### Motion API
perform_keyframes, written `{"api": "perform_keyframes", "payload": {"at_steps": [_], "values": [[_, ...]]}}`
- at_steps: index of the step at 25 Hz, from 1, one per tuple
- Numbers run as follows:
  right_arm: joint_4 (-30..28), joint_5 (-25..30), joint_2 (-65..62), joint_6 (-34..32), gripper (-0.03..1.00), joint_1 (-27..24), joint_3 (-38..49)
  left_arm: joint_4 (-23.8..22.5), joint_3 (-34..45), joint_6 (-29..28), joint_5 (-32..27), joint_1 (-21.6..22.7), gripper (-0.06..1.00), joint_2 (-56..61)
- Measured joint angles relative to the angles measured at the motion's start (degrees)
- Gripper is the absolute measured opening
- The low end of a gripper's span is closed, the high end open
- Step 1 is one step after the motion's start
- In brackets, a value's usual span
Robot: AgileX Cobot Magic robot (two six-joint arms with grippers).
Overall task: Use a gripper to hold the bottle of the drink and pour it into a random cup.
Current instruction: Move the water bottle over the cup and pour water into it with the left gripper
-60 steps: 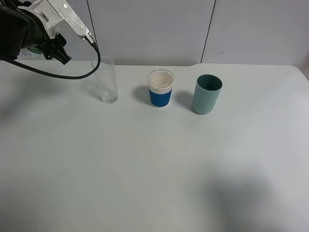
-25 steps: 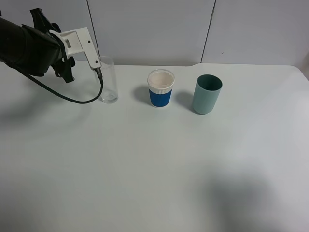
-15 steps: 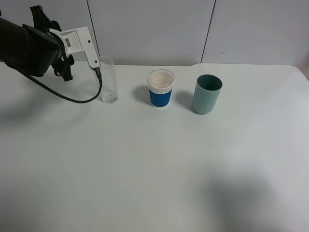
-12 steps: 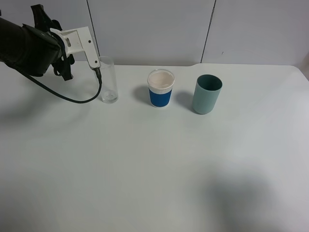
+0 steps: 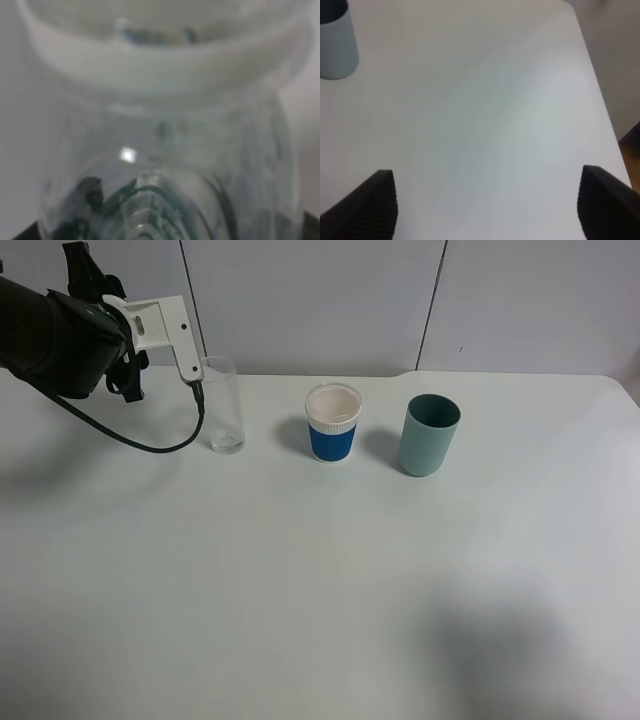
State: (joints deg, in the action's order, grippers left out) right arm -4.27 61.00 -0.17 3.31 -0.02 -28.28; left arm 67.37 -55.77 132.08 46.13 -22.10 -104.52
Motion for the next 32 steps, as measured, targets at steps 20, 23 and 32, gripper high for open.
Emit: {"api": "perform_keyframes", "payload": {"at_steps": [20, 23, 32], "values": [[0.0, 0.0, 0.0, 0.0, 0.74, 0.0, 0.0, -5.2, 0.0, 0.2, 1.7, -0.6, 0.54, 0.0], [0.0, 0.0, 0.0, 0.0, 0.74, 0.0, 0.0, -6.1, 0.0, 0.2, 1.7, -0.6, 0.54, 0.0], [0.0, 0.0, 0.0, 0.0, 0.74, 0.0, 0.0, -7.4, 0.0, 0.2, 1.7, -0.6, 0.54, 0.0]]}}
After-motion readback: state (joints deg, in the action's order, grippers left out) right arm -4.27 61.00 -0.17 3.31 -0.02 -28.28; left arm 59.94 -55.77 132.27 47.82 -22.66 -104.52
